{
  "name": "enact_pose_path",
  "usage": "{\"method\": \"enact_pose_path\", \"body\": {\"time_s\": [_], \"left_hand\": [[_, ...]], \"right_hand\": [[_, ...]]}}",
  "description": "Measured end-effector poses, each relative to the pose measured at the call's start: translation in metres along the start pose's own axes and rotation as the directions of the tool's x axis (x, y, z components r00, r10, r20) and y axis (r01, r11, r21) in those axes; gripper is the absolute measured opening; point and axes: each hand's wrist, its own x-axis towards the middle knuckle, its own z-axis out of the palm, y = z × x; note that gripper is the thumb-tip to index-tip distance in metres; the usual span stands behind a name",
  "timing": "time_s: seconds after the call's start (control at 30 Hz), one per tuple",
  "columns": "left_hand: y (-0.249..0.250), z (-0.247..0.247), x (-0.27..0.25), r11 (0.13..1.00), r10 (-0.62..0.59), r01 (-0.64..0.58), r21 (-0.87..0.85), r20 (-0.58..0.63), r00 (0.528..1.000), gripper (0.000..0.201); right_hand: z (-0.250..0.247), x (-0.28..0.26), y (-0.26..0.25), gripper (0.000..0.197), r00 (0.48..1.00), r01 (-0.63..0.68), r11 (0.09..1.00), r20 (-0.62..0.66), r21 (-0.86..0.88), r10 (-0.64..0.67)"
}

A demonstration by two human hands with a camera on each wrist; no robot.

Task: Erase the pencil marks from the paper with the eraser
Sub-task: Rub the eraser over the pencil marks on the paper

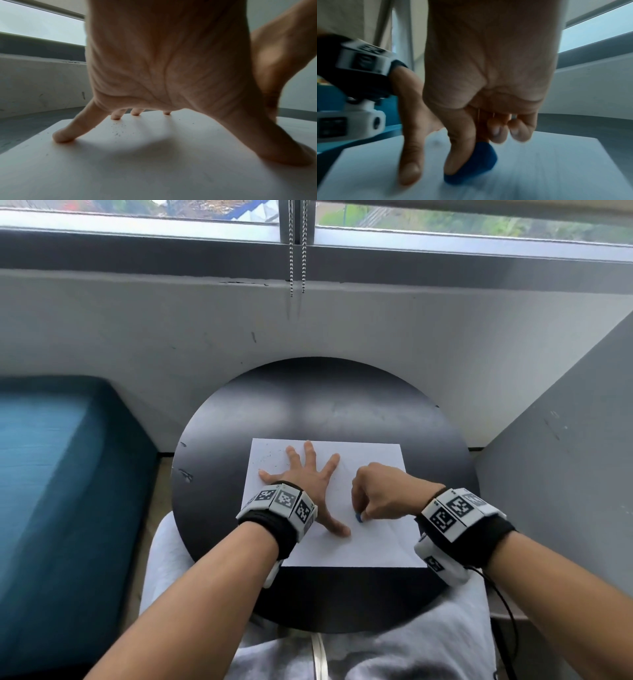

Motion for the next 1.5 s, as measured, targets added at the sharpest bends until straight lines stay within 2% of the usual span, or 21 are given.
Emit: {"method": "enact_pose_path", "body": {"time_s": [0.07, 0.23, 0.3, 0.4, 0.43, 0.6, 0.67, 0.77, 0.83, 0.93, 0.97, 1.1, 1.13, 1.23, 1.3, 1.33, 1.43, 1.5], "left_hand": [[0.000, -0.001, 0.000, 1.000, -0.003, 0.003, 0.002, 0.007, 1.000, 0.145], [-0.002, 0.000, 0.000, 1.000, -0.001, 0.001, -0.012, 0.004, 1.000, 0.145], [-0.001, 0.000, -0.001, 1.000, -0.001, 0.001, -0.011, 0.006, 1.000, 0.146], [-0.001, -0.001, 0.000, 1.000, -0.005, 0.005, -0.010, 0.013, 1.000, 0.146], [-0.001, -0.001, 0.000, 1.000, -0.005, 0.005, -0.012, 0.015, 1.000, 0.146], [-0.003, 0.000, -0.001, 1.000, 0.004, -0.003, -0.020, 0.004, 1.000, 0.145], [-0.002, 0.000, 0.000, 1.000, 0.006, -0.006, -0.023, 0.008, 1.000, 0.145], [-0.002, 0.001, 0.002, 1.000, 0.004, -0.004, -0.025, 0.011, 1.000, 0.147], [-0.002, 0.001, 0.002, 1.000, 0.005, -0.004, -0.028, 0.015, 1.000, 0.147], [-0.003, 0.001, 0.002, 1.000, 0.008, -0.008, -0.029, 0.005, 1.000, 0.147], [-0.003, 0.001, 0.002, 1.000, 0.008, -0.008, -0.027, 0.005, 1.000, 0.147], [-0.003, 0.001, 0.003, 1.000, 0.005, -0.005, -0.029, 0.007, 1.000, 0.147], [-0.003, 0.001, 0.003, 0.999, 0.005, -0.005, -0.032, 0.007, 1.000, 0.148], [-0.003, 0.001, 0.002, 0.999, 0.009, -0.009, -0.035, 0.000, 1.000, 0.148], [-0.004, 0.001, 0.002, 0.999, 0.011, -0.011, -0.036, 0.000, 1.000, 0.148], [-0.003, 0.001, 0.002, 0.999, 0.011, -0.011, -0.032, 0.003, 1.000, 0.148], [-0.002, 0.001, 0.003, 1.000, 0.006, -0.006, -0.023, 0.007, 1.000, 0.148], [-0.003, 0.000, 0.002, 1.000, 0.006, -0.006, -0.029, 0.009, 1.000, 0.148]], "right_hand": [[-0.005, 0.004, -0.003, 0.007, 1.000, -0.011, 1.000, 0.004, -0.008, 0.011], [-0.021, 0.032, 0.001, 0.009, 0.982, 0.000, 0.998, -0.188, 0.063, 0.012], [-0.018, 0.030, 0.004, 0.009, 0.988, -0.005, 0.997, -0.156, 0.073, 0.017], [-0.016, 0.024, 0.002, 0.009, 1.000, -0.016, 1.000, -0.012, -0.019, 0.016], [-0.019, 0.026, 0.001, 0.010, 1.000, -0.023, 0.999, -0.009, -0.031, 0.023], [-0.035, 0.047, 0.000, 0.009, 0.977, -0.051, 0.999, -0.207, 0.002, 0.051], [-0.032, 0.046, 0.001, 0.009, 0.985, -0.049, 0.999, -0.169, -0.021, 0.045], [-0.029, 0.042, -0.001, 0.012, 1.000, -0.025, 0.990, -0.006, -0.141, 0.025], [-0.035, 0.048, -0.003, 0.013, 0.999, -0.033, 0.990, -0.031, -0.139, 0.029], [-0.041, 0.057, -0.001, 0.008, 0.983, -0.048, 0.996, -0.178, -0.079, 0.033], [-0.040, 0.056, 0.000, 0.008, 0.981, -0.045, 0.996, -0.190, -0.075, 0.030], [-0.035, 0.051, -0.001, 0.012, 1.000, -0.018, 0.989, 0.004, -0.149, 0.019], [-0.038, 0.053, -0.003, 0.014, 1.000, -0.018, 0.988, 0.004, -0.154, 0.019], [-0.047, 0.063, -0.005, 0.013, 0.986, -0.038, 0.994, -0.167, -0.106, 0.020], [-0.047, 0.066, -0.004, 0.011, 0.975, -0.040, 0.995, -0.219, -0.095, 0.018], [-0.045, 0.066, -0.002, 0.012, 0.980, -0.036, 0.994, -0.197, -0.098, 0.016], [-0.043, 0.065, -0.002, 0.015, 1.000, -0.027, 0.987, -0.020, -0.156, 0.024], [-0.047, 0.068, -0.002, 0.016, 0.999, -0.030, 0.989, -0.046, -0.145, 0.024]]}}
